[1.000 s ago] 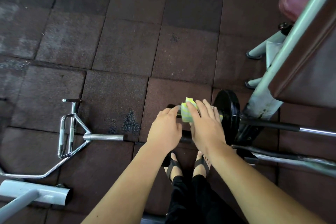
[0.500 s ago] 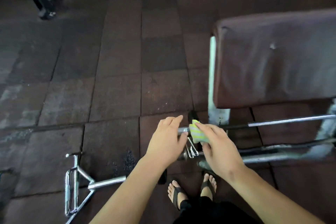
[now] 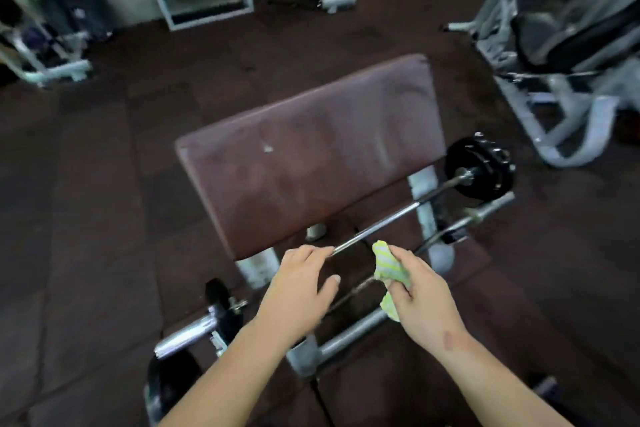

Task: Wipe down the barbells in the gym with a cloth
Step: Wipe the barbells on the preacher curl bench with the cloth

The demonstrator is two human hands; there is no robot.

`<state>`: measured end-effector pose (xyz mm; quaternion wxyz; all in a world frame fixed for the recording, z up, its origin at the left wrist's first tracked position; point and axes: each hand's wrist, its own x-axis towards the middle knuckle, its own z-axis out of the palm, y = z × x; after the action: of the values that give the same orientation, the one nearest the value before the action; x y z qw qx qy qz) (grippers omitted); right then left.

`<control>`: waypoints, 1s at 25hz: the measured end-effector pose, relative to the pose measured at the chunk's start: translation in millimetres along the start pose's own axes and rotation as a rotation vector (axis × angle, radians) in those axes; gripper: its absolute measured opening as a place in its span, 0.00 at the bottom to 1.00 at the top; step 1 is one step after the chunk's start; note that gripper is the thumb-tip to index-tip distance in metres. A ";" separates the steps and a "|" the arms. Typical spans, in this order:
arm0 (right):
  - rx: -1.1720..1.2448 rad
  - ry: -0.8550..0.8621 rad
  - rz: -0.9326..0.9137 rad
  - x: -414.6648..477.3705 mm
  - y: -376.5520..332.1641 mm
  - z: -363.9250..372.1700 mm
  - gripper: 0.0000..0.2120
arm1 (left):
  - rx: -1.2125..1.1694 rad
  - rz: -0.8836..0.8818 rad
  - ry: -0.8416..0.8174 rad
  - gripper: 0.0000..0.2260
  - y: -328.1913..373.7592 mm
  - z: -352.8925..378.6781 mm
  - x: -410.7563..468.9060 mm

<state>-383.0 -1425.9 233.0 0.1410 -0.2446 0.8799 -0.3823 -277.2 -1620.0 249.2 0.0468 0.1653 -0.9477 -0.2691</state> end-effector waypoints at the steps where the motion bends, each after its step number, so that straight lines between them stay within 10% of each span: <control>1: 0.009 0.017 0.017 1.6 19.0 -27.0 0.28 | -0.001 0.029 0.001 0.23 26.4 12.9 14.3; 12: 0.171 0.261 0.254 18.3 201.6 -295.7 0.22 | -0.071 0.243 -0.066 0.18 304.3 135.8 168.4; 25: 0.127 0.192 0.277 189.6 279.0 -380.4 0.23 | -0.153 0.218 -0.126 0.19 347.0 221.6 374.2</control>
<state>-797.9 -1134.2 268.5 0.1228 -0.0738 0.8886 -0.4358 -768.7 -1359.3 242.9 0.0288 0.0403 -0.9377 -0.3439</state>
